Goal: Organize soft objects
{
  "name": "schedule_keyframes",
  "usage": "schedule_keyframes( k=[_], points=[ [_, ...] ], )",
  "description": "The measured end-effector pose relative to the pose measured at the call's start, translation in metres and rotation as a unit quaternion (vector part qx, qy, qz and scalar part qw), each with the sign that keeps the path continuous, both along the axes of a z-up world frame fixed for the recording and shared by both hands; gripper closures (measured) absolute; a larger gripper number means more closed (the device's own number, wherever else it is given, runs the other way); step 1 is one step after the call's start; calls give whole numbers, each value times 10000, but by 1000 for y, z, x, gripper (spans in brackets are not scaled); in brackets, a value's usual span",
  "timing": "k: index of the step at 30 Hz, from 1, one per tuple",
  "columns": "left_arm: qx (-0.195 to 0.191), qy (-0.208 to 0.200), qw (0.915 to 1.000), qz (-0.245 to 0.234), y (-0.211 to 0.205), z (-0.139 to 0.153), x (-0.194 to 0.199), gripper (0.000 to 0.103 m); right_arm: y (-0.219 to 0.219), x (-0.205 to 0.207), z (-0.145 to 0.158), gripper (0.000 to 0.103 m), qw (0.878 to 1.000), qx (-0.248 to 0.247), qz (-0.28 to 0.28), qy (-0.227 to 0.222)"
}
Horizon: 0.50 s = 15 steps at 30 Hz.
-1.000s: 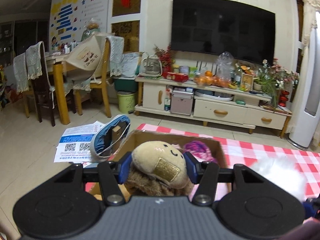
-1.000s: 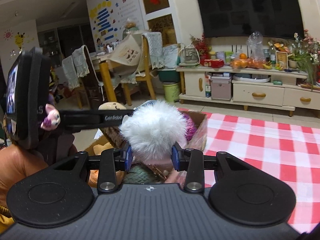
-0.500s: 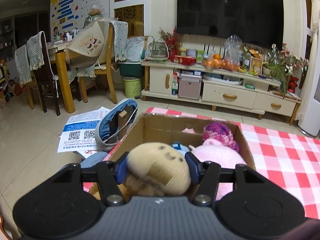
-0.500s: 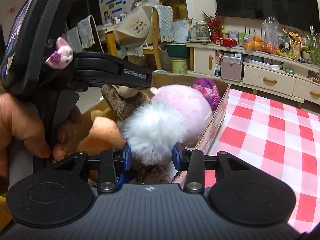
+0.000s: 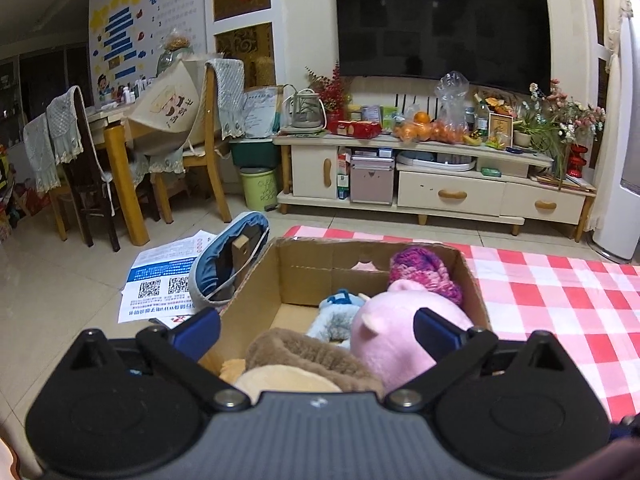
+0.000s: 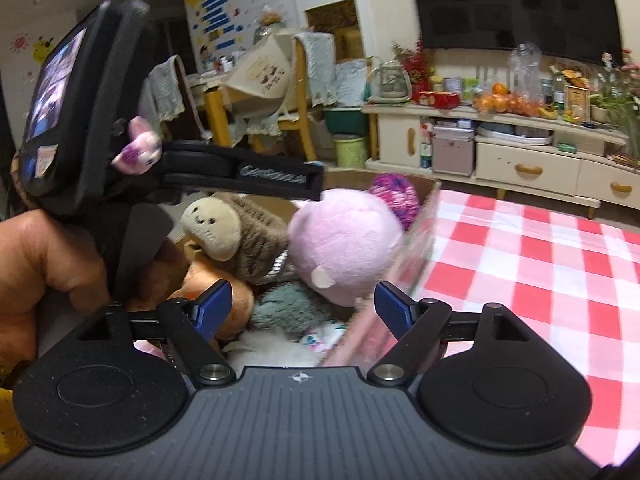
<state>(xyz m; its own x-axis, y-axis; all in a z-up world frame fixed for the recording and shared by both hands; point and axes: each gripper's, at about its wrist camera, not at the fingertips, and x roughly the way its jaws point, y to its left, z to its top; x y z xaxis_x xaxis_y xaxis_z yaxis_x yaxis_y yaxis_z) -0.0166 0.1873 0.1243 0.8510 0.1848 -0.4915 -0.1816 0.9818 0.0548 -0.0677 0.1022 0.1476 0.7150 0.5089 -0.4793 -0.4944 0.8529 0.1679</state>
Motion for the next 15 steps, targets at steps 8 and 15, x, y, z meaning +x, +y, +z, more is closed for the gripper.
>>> schedule_keyframes(
  k=[8, 15],
  points=[
    [-7, -179, 9998, -87, -14, 5, -16, 1, -37, -8, 7, 2, 9959, 264, -867, -16],
    [106, -253, 9995, -141, -30, 2, -33, 1, -61, -15, 4, 2, 9880, 372, -1500, -31]
  ],
)
